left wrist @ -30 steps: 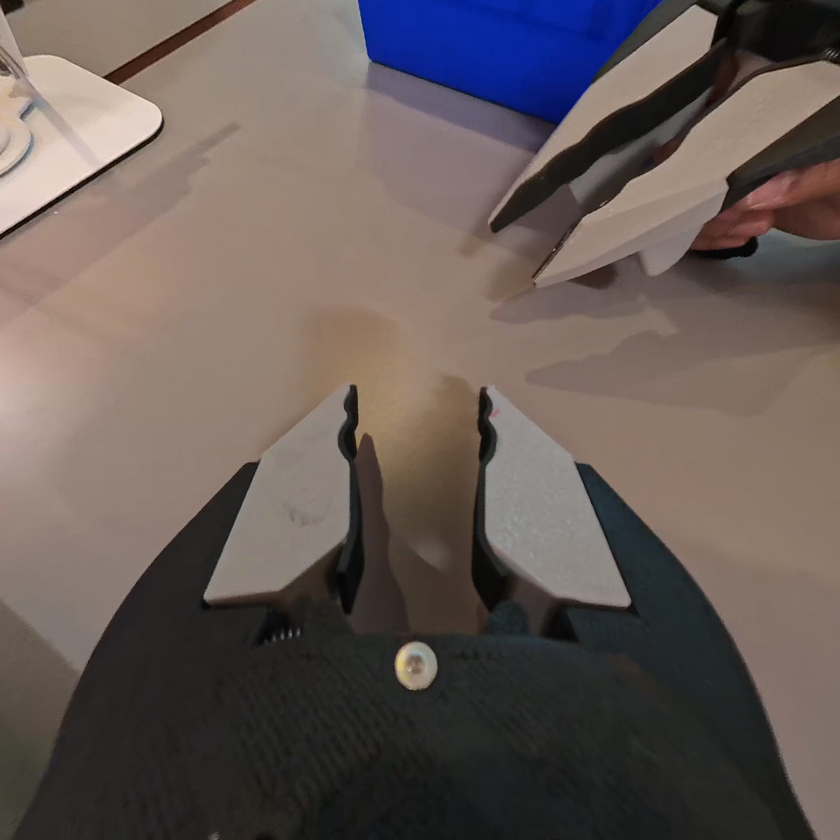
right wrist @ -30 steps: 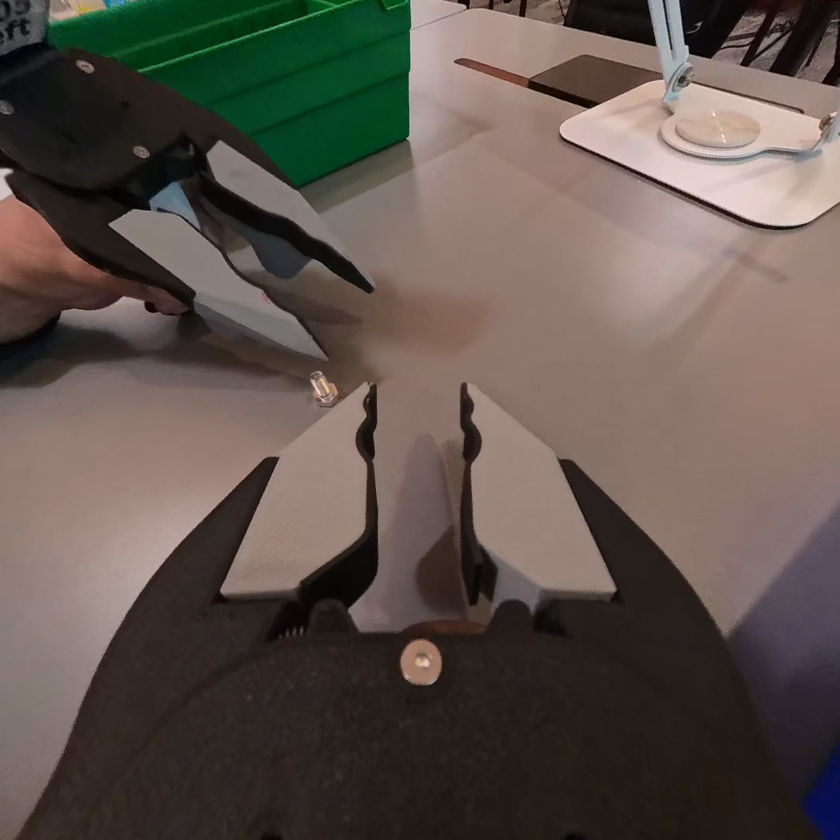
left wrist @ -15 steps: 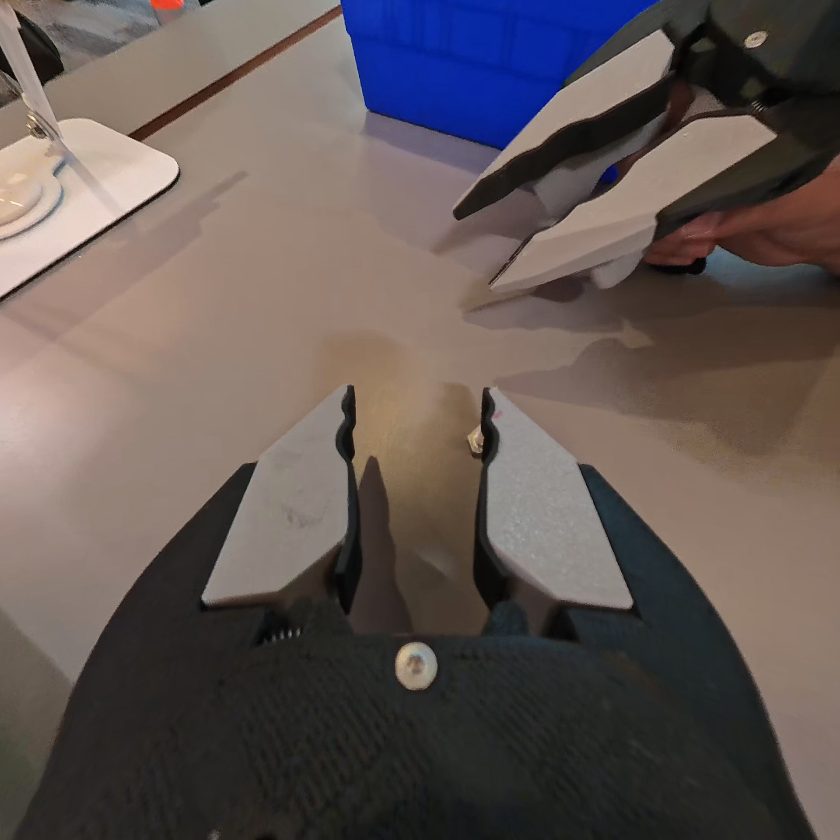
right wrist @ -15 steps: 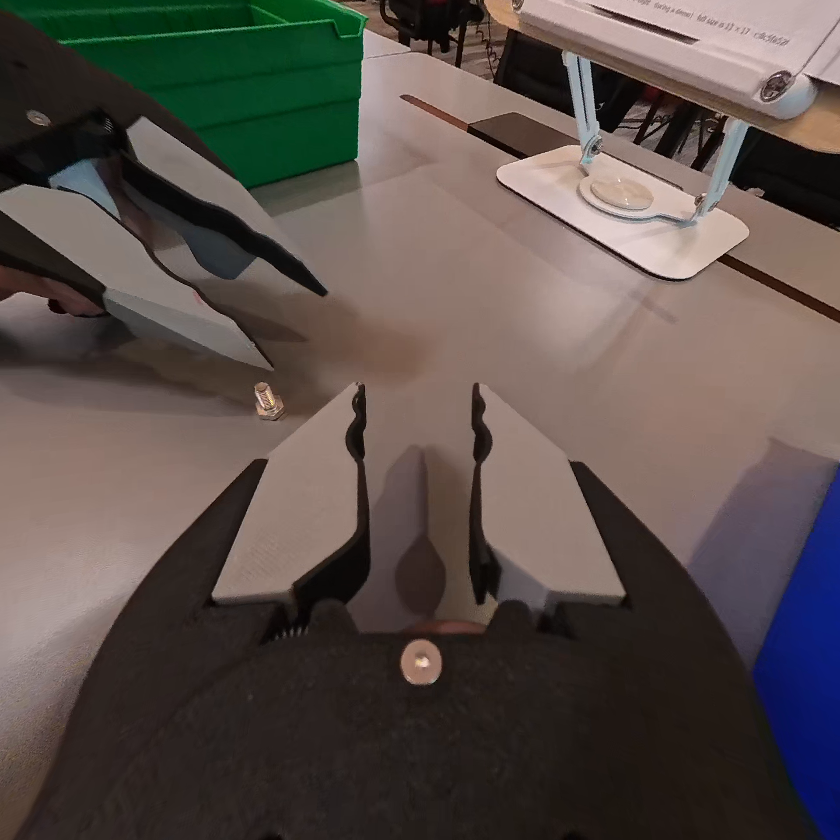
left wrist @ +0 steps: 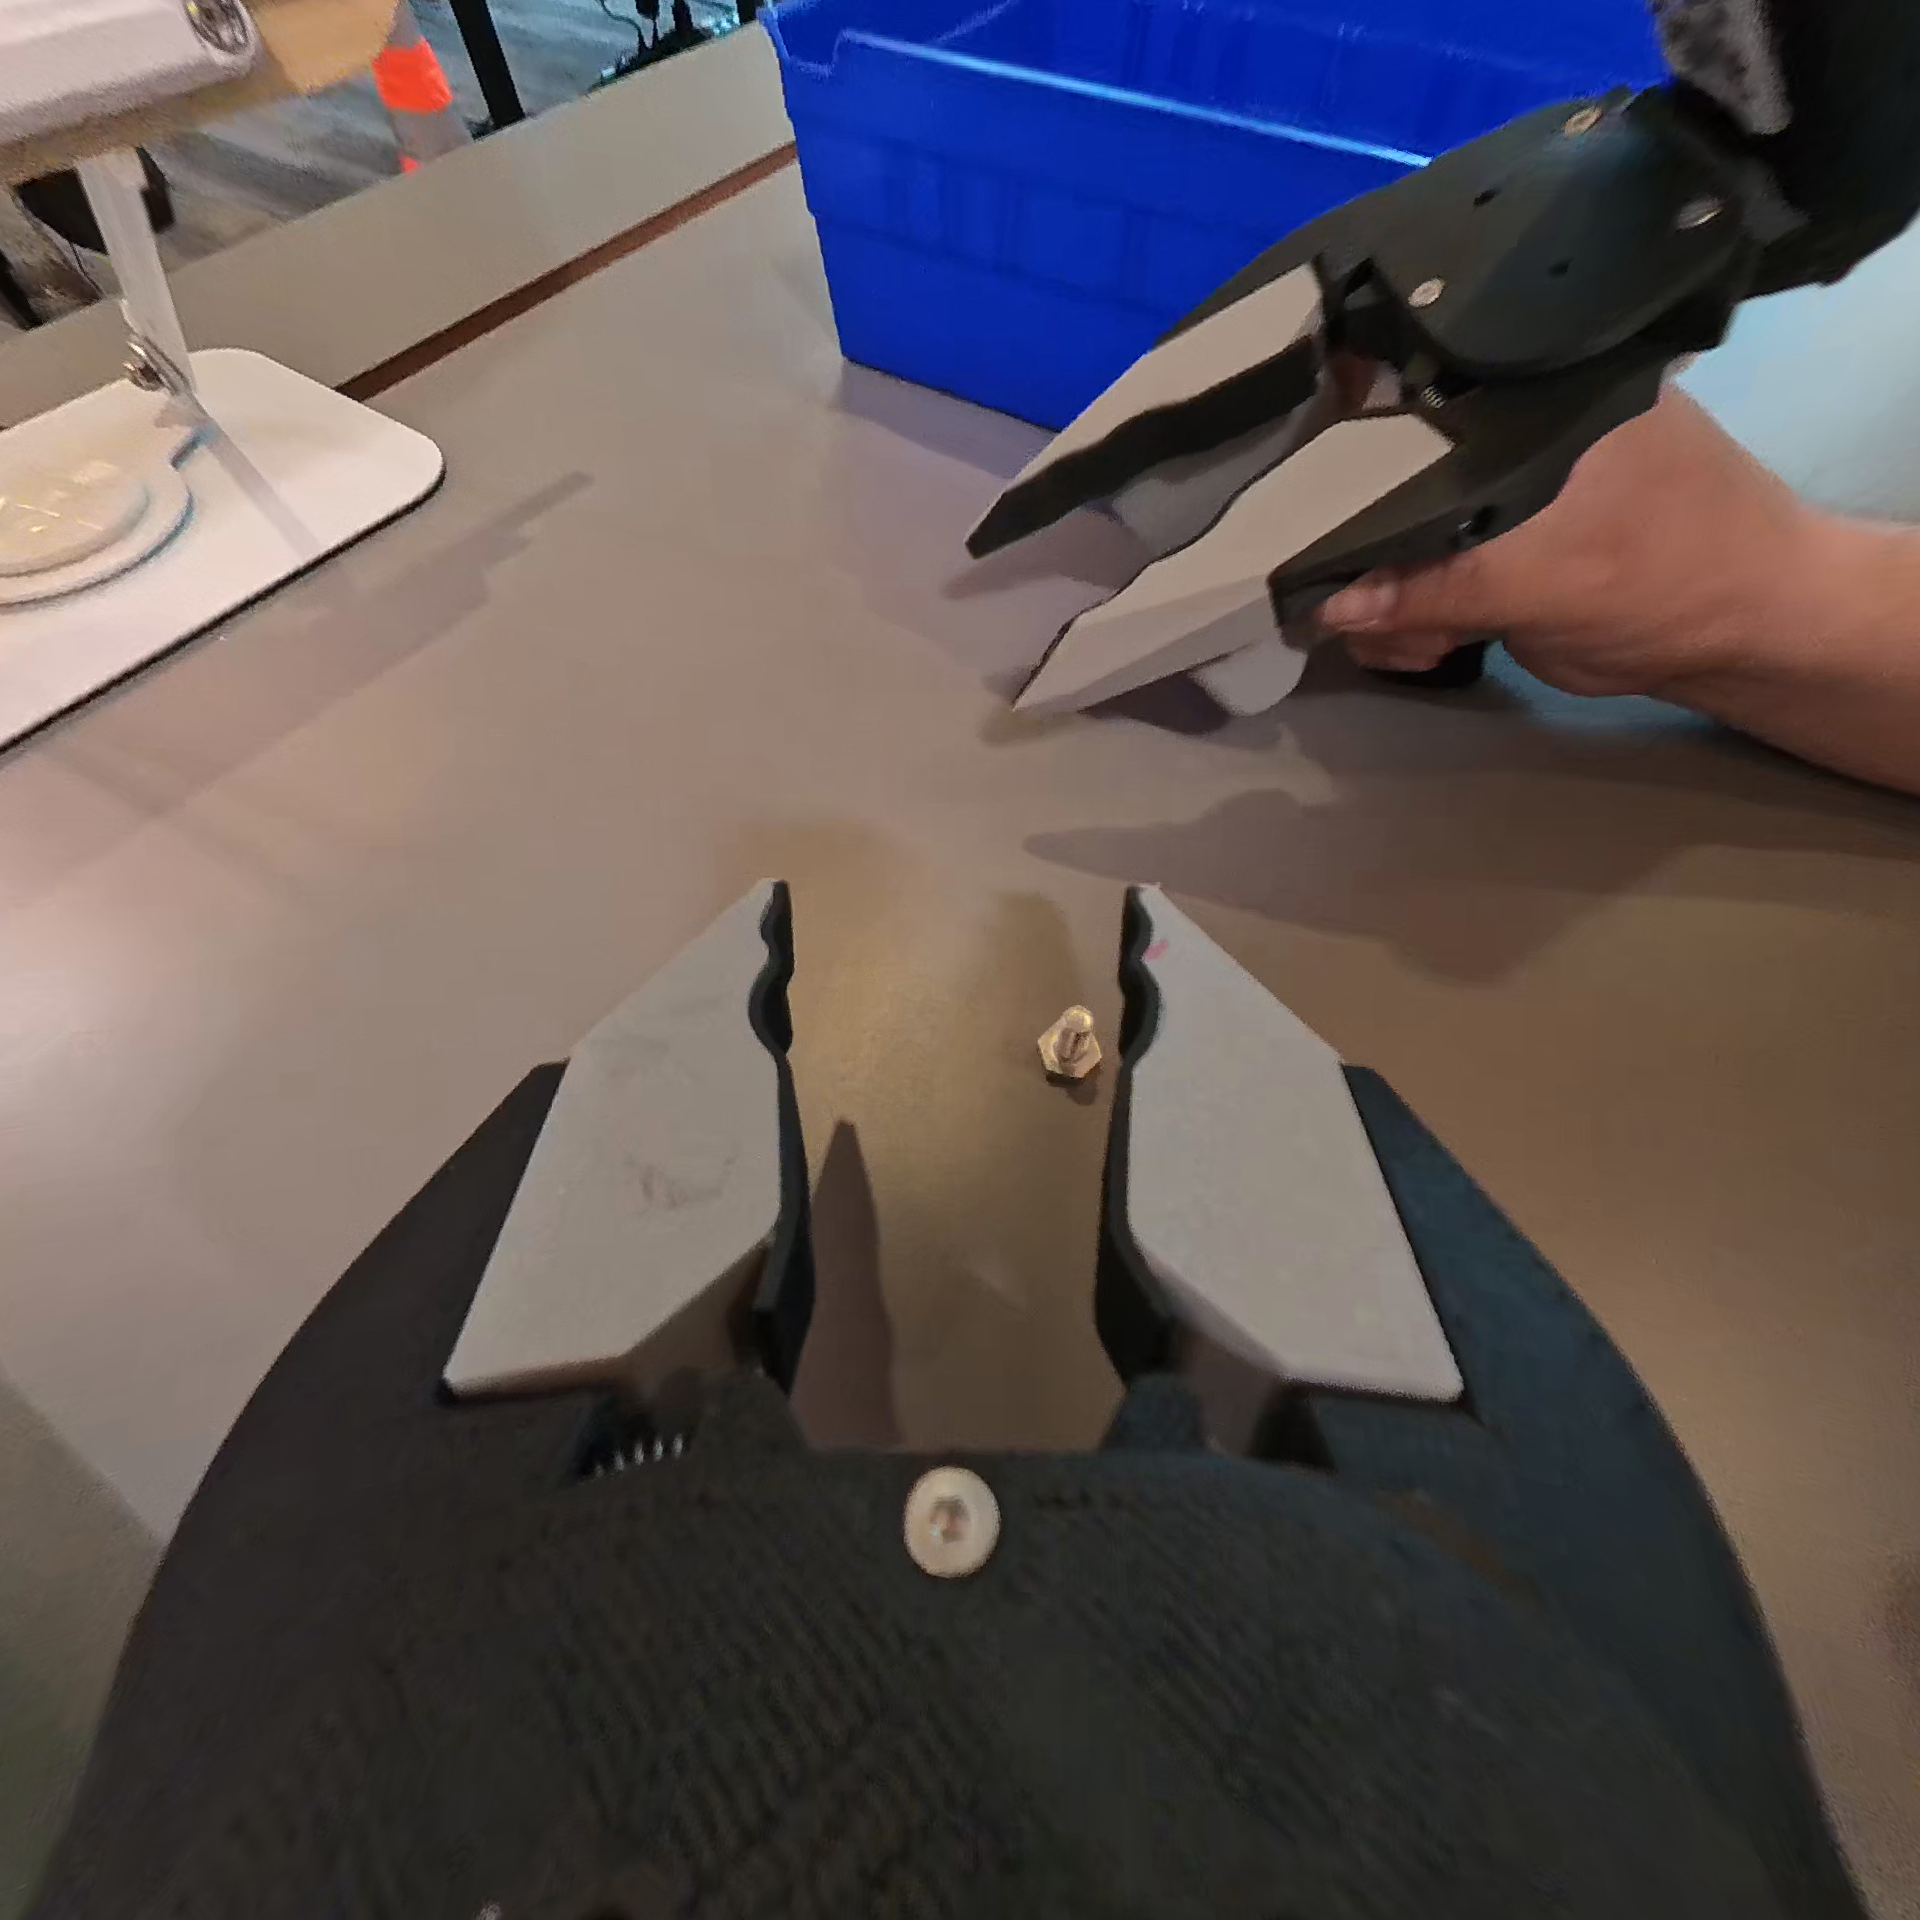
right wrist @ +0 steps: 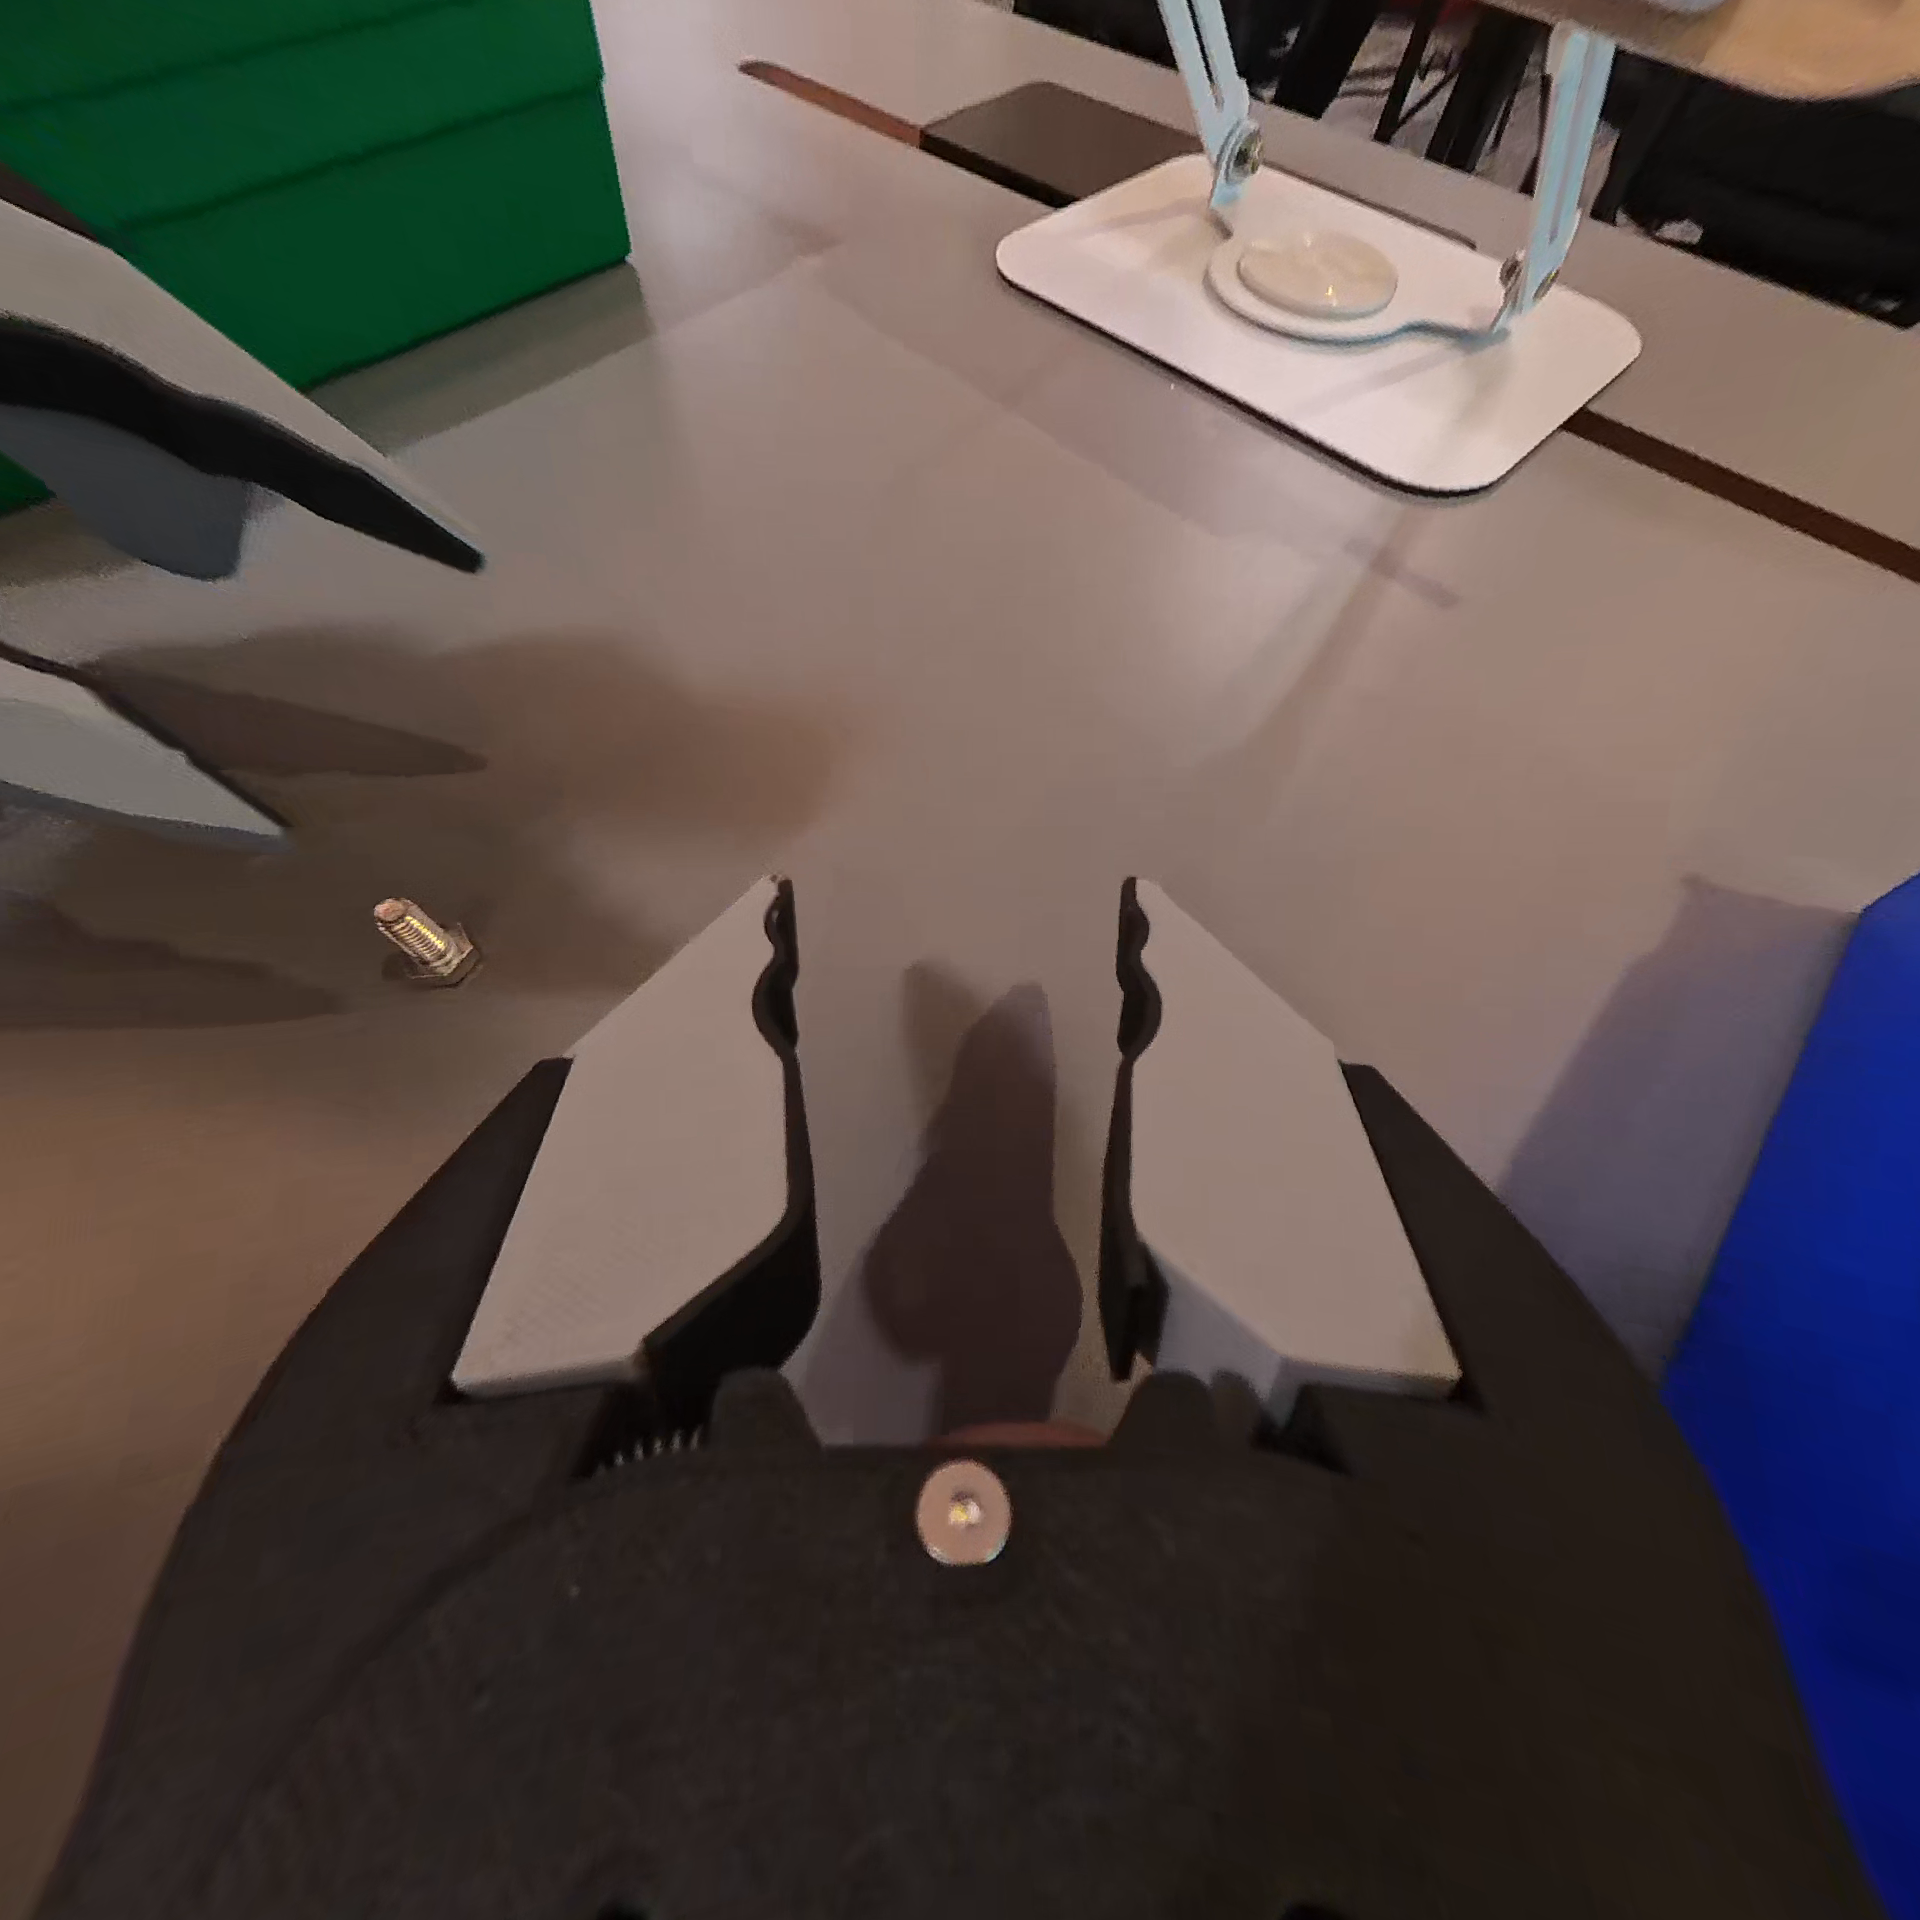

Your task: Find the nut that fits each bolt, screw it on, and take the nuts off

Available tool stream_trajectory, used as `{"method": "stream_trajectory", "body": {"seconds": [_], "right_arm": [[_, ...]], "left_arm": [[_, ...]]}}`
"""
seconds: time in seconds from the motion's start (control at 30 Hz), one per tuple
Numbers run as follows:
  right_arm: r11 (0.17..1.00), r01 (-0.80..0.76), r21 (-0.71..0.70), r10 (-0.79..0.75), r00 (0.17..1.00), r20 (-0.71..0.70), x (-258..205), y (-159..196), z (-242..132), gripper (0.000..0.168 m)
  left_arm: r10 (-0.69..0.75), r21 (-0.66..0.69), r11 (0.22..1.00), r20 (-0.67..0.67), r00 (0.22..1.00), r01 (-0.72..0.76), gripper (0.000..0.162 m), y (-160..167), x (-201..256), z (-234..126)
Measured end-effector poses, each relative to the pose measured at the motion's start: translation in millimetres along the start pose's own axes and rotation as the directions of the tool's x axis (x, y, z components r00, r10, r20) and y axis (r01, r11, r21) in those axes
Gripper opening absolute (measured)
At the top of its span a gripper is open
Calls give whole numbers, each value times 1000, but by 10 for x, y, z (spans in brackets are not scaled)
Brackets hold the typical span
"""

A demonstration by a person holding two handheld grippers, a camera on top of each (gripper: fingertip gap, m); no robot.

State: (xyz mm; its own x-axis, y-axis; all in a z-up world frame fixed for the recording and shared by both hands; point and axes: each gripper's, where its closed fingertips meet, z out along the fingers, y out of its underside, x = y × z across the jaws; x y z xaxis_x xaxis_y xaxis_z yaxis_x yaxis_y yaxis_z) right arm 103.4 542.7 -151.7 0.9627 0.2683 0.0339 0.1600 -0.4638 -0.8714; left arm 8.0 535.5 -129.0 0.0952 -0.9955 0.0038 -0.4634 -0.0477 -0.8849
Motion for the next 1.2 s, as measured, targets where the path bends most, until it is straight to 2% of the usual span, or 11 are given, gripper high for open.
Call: {"method": "stream_trajectory", "body": {"seconds": [0.2, 0.3, 0.33, 0.4, 0.47, 0.57, 0.6, 0.77, 0.93, 1.2], "right_arm": [[999, -7, -32, 7, 1000, -4, 20, 31, 47, 67], [1000, 0, -16, 0, 1000, -12, 23, 12, 30, 67], [1000, 2, -15, -2, 1000, -12, 20, 10, 29, 67], [1000, 7, -20, -7, 1000, -7, 8, 16, 33, 67], [1000, 14, -21, -14, 1000, 1, -9, 18, 34, 67], [1000, 16, -26, -15, 1000, 11, -25, 26, 35, 67], [999, 16, -28, -16, 1000, 13, -29, 29, 37, 67], [999, 28, -42, -27, 1000, 12, -38, 46, 51, 66], [999, 28, -43, -27, 1000, 13, -39, 48, 52, 66], [996, 59, -67, -58, 998, 16, -71, 77, 76, 65]], "left_arm": [[17, 53, 998, 14, 1000, -18, 63, -130, -29, -162], [18, 115, 993, -59, 998, -11, 63, -398, 63, -551], [58, 127, 990, -10, 998, -57, 61, -491, -28, -761], [134, 98, 984, 158, 978, -151, 58, -611, -393, -1233], [144, 7, 989, 237, 961, -150, 55, -561, -791, -1656], [10, -182, 982, 275, 961, 42, 68, -149, -1438, -2038], [-29, -225, 969, 303, 952, 101, 68, -7, -1653, -2111], [-144, -353, 904, 280, 949, 242, 53, 489, -2182, -1966], [-176, -579, 745, 307, 935, 330, 55, 1053, -2472, -1772], [-203, -598, 725, 287, 936, 341, 52, 1170, -2611, -1601]]}}
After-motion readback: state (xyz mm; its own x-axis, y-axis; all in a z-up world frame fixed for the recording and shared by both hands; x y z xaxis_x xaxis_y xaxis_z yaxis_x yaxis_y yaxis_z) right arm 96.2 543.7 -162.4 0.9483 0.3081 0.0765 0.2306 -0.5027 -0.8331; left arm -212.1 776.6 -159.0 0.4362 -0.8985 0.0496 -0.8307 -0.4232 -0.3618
